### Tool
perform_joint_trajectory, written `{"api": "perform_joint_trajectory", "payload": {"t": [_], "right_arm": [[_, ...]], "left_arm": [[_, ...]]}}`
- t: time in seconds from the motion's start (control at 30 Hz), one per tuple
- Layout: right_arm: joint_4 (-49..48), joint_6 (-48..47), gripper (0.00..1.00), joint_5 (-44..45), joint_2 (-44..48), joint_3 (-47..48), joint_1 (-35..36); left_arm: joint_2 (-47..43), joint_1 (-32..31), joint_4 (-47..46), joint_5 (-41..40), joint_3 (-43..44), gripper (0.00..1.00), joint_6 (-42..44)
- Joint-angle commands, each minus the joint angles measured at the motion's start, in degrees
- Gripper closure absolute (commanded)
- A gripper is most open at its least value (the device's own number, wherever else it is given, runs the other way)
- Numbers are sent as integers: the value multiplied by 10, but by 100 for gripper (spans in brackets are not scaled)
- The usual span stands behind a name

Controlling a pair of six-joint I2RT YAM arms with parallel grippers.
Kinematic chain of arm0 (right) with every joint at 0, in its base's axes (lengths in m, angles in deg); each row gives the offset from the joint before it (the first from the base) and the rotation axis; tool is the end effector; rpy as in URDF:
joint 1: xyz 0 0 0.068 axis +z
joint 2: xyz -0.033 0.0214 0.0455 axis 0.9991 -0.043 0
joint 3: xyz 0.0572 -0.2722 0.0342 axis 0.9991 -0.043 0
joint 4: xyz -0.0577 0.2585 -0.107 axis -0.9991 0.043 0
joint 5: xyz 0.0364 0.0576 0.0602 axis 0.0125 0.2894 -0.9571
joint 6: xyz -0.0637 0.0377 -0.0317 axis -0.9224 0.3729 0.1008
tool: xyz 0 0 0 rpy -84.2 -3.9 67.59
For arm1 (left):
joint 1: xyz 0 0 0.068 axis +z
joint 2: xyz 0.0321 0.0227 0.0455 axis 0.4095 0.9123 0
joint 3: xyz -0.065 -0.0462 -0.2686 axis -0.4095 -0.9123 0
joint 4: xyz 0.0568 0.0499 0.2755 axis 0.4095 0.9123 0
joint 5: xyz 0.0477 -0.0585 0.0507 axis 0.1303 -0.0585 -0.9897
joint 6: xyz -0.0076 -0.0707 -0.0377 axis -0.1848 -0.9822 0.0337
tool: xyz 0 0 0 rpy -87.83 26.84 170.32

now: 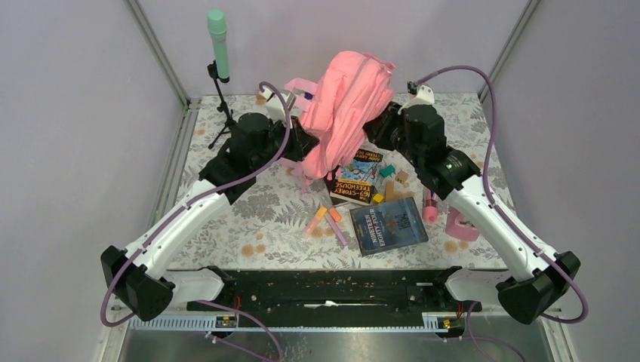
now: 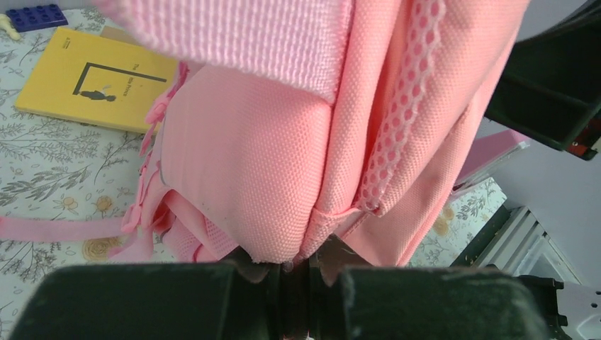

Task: Pack the student bag
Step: Adjust the student bag at the center of the board.

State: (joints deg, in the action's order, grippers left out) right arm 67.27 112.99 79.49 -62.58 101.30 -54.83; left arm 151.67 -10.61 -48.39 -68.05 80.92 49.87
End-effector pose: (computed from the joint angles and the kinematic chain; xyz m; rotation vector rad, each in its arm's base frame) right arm 0.2862 0.1695 0.4161 0.1627 1.8188 0.6947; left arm 0.2711 -0.2005 0.3955 0.3289 1.8651 -0.8133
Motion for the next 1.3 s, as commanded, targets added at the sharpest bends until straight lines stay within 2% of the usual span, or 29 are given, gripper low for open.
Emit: {"api": "perform_joint_trajectory", "payload": {"t": [0.0,0.07,0.2,0.4,0.57,0.73,0.93,1.17,1.23,1.27], "right_arm": [[-26,-39,81,47,-26,58,2],[-26,-82,100,49,-41,96,2],[-46,-216,100,-10,-72,188,2],[24,-377,100,-93,-118,345,3],[62,-480,100,-160,-129,376,17],[37,-564,100,-165,-155,369,59],[59,-670,100,-108,-224,434,134],[93,-720,100,-72,-288,495,166],[94,-723,100,-79,-290,478,177],[90,-725,100,-82,-288,463,183]], "left_arm": [[-48,5,-109,17,1,100,2],[-53,6,-116,27,-1,100,6],[-62,5,-140,69,-11,100,16],[-79,3,-173,95,-42,100,7],[-88,-4,-193,93,-71,100,-8],[-120,-27,-203,44,-105,100,24],[-175,-40,-204,-32,-157,100,45],[-203,-41,-213,-88,-232,100,-36],[-215,-41,-208,-112,-259,100,-68],[-228,-41,-201,-118,-273,96,-82]]}}
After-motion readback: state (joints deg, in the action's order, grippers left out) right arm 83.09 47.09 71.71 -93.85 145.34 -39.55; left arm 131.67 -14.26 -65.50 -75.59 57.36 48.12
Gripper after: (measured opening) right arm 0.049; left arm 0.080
